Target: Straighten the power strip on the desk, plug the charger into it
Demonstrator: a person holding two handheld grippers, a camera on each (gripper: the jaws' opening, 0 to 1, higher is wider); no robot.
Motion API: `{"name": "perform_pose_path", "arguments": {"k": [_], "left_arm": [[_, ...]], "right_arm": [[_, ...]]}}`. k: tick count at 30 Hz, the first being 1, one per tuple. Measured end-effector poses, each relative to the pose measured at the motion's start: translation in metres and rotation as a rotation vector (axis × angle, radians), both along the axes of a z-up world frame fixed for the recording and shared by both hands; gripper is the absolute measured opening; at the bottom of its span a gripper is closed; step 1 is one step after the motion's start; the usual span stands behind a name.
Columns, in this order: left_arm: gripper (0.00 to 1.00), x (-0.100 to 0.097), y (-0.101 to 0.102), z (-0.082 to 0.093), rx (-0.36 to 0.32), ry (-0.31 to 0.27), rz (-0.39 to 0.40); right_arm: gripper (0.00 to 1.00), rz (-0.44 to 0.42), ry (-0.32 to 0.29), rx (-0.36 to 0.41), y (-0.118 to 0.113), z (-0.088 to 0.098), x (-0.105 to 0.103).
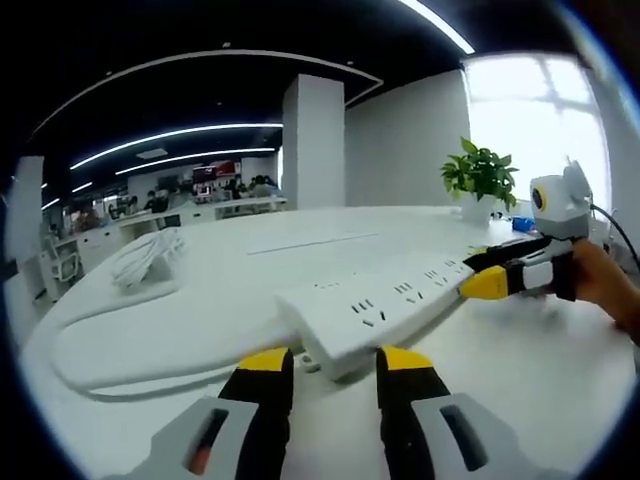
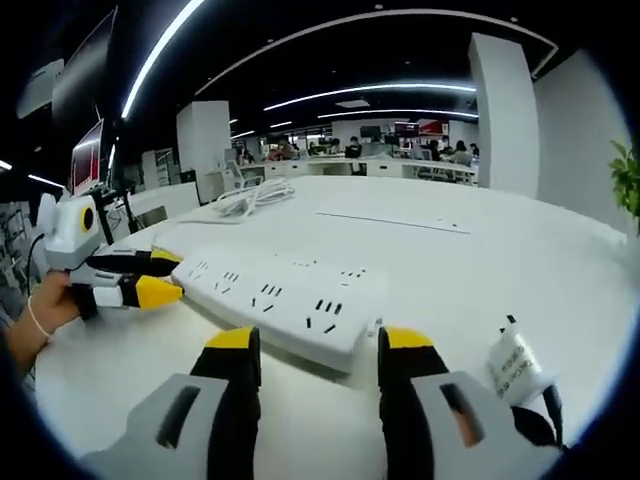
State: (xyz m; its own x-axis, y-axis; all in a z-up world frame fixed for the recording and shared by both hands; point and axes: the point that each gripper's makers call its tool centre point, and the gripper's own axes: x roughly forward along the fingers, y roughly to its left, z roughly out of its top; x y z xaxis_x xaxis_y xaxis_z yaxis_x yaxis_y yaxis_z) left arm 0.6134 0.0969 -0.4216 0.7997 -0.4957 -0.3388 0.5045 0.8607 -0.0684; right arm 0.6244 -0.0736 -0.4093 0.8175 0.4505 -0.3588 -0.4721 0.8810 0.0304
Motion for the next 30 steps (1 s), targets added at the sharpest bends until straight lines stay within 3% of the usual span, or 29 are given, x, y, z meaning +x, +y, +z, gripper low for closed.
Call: {"name": "perform_pose_path", "arguments": {"k": [10,30], "left_arm": [[0.28,0.001,-0.006,-0.002,0.000,0.011,-0.035],[0.27,0.004,-0.013,-0.002,0.012,-0.005,-0.072]], "right_arm": [[0.38,-0.013,0.000,0.014,0.003,0.001,-0.003],[0.36,-0.088,-0.029,-0.043,-0.004,0.000,-0.008]]}}
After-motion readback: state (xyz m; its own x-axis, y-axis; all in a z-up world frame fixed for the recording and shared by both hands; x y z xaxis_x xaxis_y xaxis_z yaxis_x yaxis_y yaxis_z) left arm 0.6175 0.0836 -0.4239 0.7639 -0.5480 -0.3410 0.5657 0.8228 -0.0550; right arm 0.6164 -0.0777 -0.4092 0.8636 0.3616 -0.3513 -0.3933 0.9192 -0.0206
